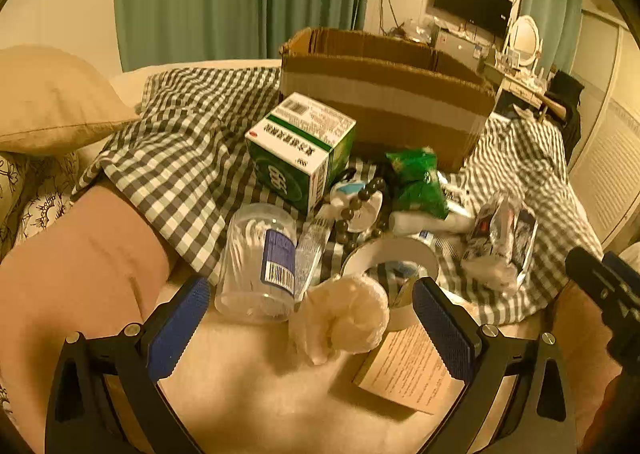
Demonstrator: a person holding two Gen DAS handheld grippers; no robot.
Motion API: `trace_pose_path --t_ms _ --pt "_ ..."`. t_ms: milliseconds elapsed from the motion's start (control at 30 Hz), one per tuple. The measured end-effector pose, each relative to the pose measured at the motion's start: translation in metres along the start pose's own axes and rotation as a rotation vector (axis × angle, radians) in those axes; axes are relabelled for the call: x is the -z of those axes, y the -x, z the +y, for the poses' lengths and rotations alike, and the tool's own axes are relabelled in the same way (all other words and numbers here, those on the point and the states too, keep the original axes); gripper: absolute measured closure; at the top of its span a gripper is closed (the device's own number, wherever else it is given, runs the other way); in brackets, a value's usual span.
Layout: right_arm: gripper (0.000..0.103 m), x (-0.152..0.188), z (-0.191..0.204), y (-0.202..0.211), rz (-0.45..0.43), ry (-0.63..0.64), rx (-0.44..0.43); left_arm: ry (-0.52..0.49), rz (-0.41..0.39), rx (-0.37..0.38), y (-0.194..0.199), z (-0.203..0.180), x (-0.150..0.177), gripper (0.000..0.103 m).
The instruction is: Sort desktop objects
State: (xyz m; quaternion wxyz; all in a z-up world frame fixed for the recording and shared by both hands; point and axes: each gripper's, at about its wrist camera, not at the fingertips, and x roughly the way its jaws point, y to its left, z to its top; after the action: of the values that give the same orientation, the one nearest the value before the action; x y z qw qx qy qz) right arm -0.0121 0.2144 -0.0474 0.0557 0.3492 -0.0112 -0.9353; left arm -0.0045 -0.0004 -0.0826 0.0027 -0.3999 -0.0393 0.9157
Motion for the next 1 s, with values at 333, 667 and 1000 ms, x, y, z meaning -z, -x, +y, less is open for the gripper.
trace_pose_path --t_ms 333,667,1000 --pt "0.0 0.004 -0.002 -0.022 0.048 -0.013 -0.021 -0.021 0.108 -0.022 -0.029 0.004 0.014 0.001" --pt "0.0 0.008 -0.005 -0.043 0.105 -0.034 -0.041 -0.096 0.18 0.048 -0.047 -0.011 0.021 0.041" --pt "0.009 0.003 -0.018 -0.055 0.13 -0.084 -0.017 -0.092 0.145 0.106 -0.045 -0.012 0.018 0.089"
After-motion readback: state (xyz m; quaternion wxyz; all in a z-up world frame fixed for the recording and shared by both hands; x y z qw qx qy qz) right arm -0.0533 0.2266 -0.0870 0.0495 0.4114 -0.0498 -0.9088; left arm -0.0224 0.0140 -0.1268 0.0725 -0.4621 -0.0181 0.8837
